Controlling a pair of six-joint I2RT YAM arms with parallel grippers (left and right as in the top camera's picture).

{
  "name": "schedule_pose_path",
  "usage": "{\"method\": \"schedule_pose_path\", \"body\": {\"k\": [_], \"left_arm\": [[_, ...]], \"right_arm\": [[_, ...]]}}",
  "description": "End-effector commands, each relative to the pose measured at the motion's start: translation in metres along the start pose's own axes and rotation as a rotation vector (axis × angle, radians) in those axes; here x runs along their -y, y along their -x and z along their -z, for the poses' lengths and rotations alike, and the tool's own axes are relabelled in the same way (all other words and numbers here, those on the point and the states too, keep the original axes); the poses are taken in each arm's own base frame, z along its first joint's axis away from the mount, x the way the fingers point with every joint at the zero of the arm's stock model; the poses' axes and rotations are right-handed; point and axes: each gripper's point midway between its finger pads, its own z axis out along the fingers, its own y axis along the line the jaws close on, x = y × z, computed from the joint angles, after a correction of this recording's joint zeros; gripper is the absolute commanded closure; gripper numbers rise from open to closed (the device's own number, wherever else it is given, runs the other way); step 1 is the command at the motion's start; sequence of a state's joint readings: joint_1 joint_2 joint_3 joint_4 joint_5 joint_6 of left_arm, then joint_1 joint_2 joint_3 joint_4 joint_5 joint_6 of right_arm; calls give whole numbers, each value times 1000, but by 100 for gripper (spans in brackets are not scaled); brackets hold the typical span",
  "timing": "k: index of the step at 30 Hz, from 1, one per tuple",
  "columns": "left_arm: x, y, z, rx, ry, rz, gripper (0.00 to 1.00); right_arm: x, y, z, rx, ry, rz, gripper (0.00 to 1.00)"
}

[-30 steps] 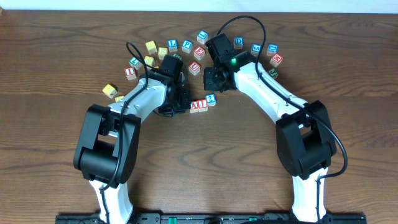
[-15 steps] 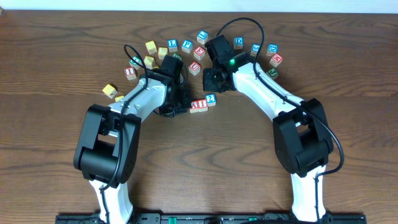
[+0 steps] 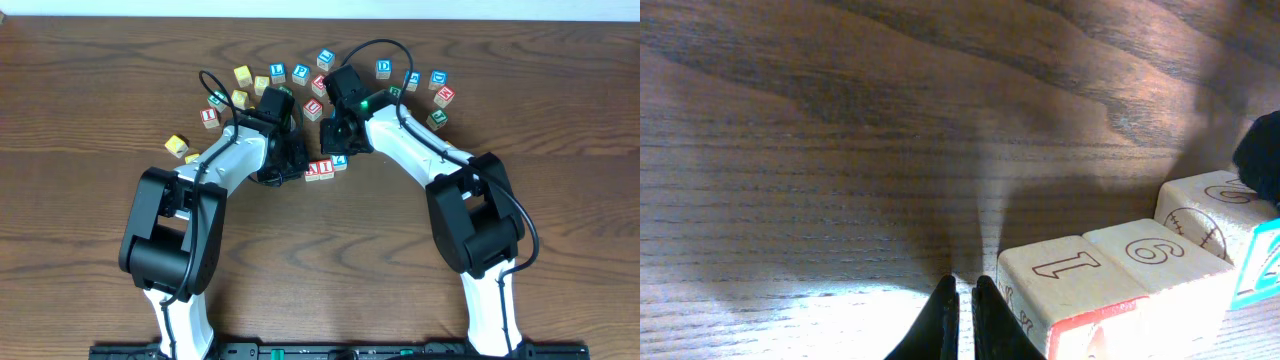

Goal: Spell out AI2

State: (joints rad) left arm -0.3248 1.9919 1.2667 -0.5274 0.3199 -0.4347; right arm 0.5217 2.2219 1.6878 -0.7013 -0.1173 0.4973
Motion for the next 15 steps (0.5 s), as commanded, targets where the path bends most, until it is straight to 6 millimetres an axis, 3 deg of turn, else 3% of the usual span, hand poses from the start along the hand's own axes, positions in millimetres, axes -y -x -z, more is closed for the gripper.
{"method": "schedule_pose_path", "body": {"k": [1, 15], "left_arm": [[1, 1, -4, -6, 2, 3, 93], [1, 1, -4, -5, 1, 3, 92]], "right_arm": [[-5, -3, -6, -13, 7, -7, 99], [-2, -11, -6, -45, -9, -9, 99]]}}
